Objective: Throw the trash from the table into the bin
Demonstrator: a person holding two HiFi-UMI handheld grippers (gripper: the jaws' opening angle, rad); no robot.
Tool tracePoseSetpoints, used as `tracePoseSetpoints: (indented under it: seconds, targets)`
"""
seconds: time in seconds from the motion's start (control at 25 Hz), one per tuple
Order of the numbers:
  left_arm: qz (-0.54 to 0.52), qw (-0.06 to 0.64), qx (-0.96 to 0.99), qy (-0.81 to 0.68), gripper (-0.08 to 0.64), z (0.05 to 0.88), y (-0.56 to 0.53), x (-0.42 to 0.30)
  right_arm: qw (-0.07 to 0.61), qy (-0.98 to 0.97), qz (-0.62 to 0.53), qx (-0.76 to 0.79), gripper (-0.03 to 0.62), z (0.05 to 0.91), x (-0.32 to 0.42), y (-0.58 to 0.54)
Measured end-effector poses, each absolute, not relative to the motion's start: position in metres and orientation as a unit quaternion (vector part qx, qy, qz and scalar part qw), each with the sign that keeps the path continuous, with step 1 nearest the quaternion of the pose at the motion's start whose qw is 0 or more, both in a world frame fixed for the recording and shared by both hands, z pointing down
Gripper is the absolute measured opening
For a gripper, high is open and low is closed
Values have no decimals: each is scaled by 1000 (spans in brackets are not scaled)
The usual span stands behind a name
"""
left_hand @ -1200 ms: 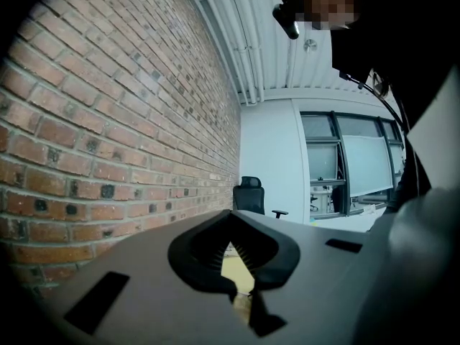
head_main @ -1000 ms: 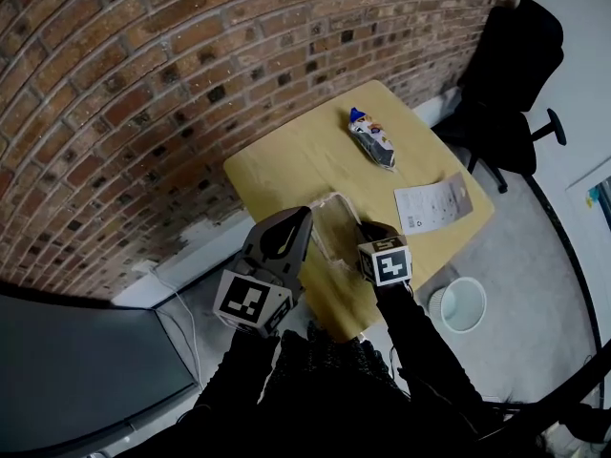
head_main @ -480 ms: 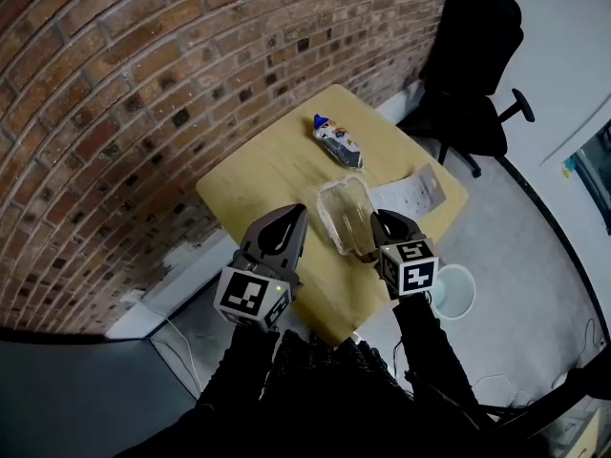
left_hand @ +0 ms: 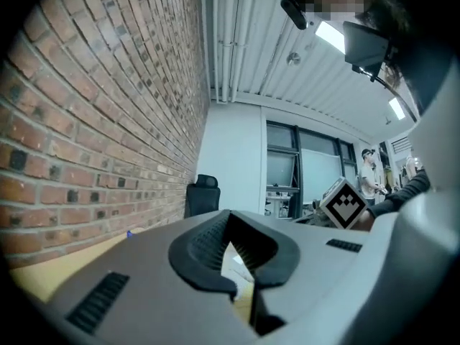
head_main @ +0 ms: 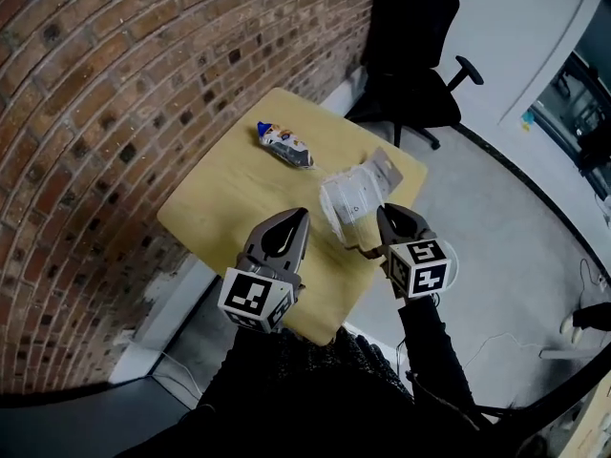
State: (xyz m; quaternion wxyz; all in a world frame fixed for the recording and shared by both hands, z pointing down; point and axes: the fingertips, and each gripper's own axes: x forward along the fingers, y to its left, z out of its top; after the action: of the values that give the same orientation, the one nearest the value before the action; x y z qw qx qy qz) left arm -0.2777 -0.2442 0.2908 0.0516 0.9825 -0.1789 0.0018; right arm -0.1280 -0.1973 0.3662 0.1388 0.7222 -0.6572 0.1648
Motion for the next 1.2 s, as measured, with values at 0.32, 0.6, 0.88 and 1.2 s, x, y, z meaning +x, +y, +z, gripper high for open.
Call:
tracePoseSetpoints:
  seconds: [0.32,0.6,0.88,1.2]
  targets:
    - [11,41,993,-108,6,291,-202,-230,113,-611,178,763,37,364,-87,-135]
    - [14,31,996,-87,6,279,-155,-196,87,-590,174,783,37,354,-53,-78]
    - [25,21,998,-48,6,280,-73,-148,59,-582,191,788,37,360,-21,-3]
    - [35,-4,999,-19,6,282,21,-87,23,-554,194,810,37,361,39,95]
